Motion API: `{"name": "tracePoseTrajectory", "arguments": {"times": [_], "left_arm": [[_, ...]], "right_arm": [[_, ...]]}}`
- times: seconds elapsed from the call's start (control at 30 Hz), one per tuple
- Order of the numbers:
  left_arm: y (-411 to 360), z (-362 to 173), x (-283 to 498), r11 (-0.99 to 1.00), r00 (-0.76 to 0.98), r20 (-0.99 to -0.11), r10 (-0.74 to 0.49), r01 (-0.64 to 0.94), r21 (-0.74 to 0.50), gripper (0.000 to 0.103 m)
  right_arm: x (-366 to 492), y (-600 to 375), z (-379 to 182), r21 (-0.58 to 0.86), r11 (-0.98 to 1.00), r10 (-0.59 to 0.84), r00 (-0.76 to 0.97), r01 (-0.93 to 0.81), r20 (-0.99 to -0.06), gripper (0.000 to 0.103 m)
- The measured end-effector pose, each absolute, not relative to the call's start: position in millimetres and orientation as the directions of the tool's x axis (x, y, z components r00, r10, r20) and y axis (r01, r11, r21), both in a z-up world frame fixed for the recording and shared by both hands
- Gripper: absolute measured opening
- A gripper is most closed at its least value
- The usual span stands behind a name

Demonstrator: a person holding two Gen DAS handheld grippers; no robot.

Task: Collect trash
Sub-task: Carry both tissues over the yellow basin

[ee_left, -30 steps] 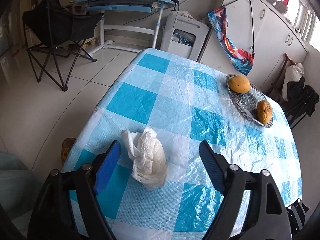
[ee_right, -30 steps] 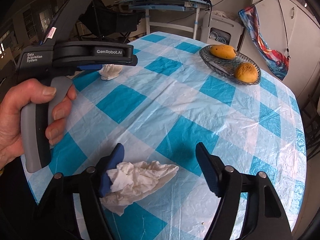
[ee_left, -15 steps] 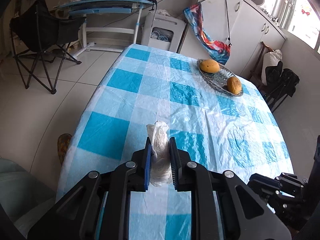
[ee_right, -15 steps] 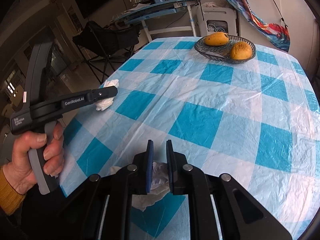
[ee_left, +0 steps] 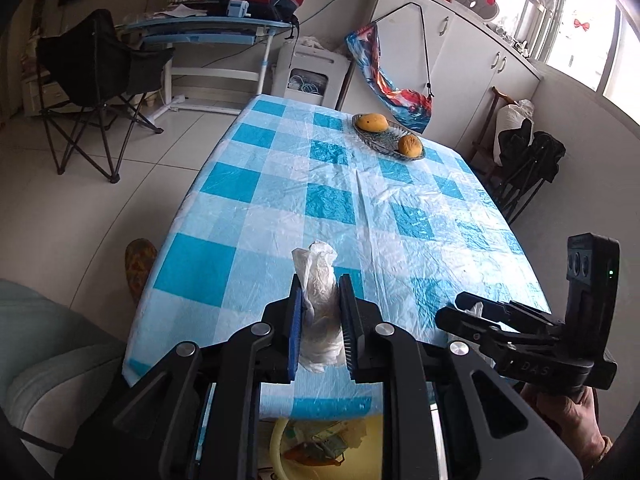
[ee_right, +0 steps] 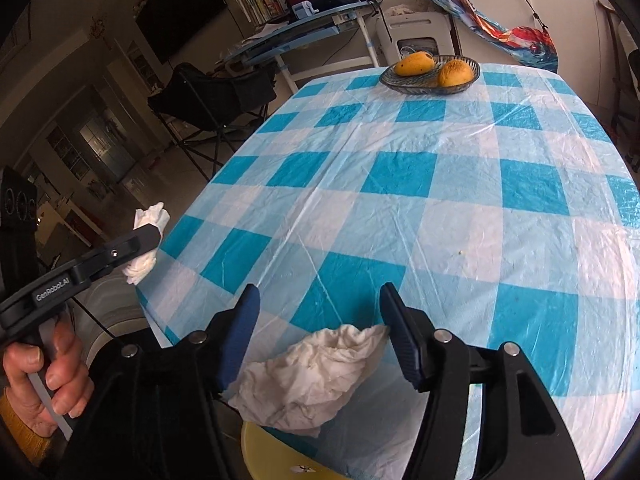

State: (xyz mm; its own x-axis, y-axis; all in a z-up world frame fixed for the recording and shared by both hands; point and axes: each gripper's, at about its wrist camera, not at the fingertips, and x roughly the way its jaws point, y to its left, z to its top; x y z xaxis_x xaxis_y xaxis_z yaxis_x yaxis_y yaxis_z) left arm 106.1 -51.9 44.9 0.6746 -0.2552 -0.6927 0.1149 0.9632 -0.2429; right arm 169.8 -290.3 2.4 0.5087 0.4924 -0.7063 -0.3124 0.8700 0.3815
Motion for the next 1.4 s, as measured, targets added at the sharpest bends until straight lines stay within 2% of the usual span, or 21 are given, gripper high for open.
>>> {"name": "tracePoseTrajectory", "arguments": {"times": [0.13, 0.2, 0.3, 0.33, 0.4, 0.5, 0.57, 0.83, 1.2, 1.33, 1.4], "left_arm": [[-45.8, 39.2, 90.1, 0.961, 0.663, -0.702, -0.260, 0.109, -0.253, 0.017], [-42.2, 35.5, 85.4, 0.960, 0.659, -0.705, -0.264, 0.107, -0.260, 0.017], [-38.4, 30.0, 81.5, 0.958, 0.654, -0.707, -0.269, 0.103, -0.268, 0.017], [-38.1, 28.1, 81.0, 0.956, 0.652, -0.708, -0.273, 0.103, -0.274, 0.017], [-38.9, 26.1, 78.0, 0.955, 0.650, -0.707, -0.278, 0.107, -0.278, 0.017], [-41.6, 24.6, 72.4, 0.952, 0.650, -0.703, -0.289, 0.122, -0.279, 0.017], [-43.0, 24.2, 67.9, 0.951, 0.648, -0.702, -0.294, 0.129, -0.280, 0.017], [-51.8, 28.4, 38.4, 0.942, 0.650, -0.685, -0.328, 0.173, -0.286, 0.017], [-80.2, 32.7, -1.2, 0.938, 0.641, -0.684, -0.347, 0.259, -0.232, 0.017], [-88.0, 27.9, -10.1, 0.935, 0.628, -0.695, -0.352, 0.276, -0.224, 0.017], [-90.1, 24.3, -11.8, 0.934, 0.619, -0.702, -0.352, 0.277, -0.224, 0.017]], "right_arm": [[159.9, -293.3, 5.5, 0.333, 0.893, 0.447, 0.524, -0.302, -0.725, 0.064], [148.2, -297.6, 6.4, 0.303, 0.907, 0.418, 0.541, -0.293, -0.730, 0.071], [136.2, -298.6, 2.6, 0.273, 0.918, 0.393, 0.559, -0.288, -0.731, 0.071], [136.2, -295.7, 2.4, 0.247, 0.925, 0.373, 0.565, -0.289, -0.736, 0.068], [138.4, -289.5, 1.2, 0.227, 0.926, 0.365, 0.565, -0.302, -0.740, 0.036], [140.6, -284.9, -0.5, 0.234, 0.919, 0.381, 0.562, -0.318, -0.734, 0.018], [140.4, -287.2, 2.1, 0.272, 0.909, 0.410, 0.560, -0.316, -0.720, 0.015], [91.4, -281.3, 24.6, 0.347, 0.859, 0.510, 0.571, -0.377, -0.643, 0.015], [43.9, -265.9, 9.2, 0.322, 0.860, 0.492, 0.481, -0.395, -0.725, 0.016], [42.5, -266.3, -0.9, 0.307, 0.876, 0.460, 0.455, -0.371, -0.763, 0.024], [43.0, -268.1, -3.7, 0.300, 0.885, 0.444, 0.451, -0.356, -0.774, 0.033]]}}
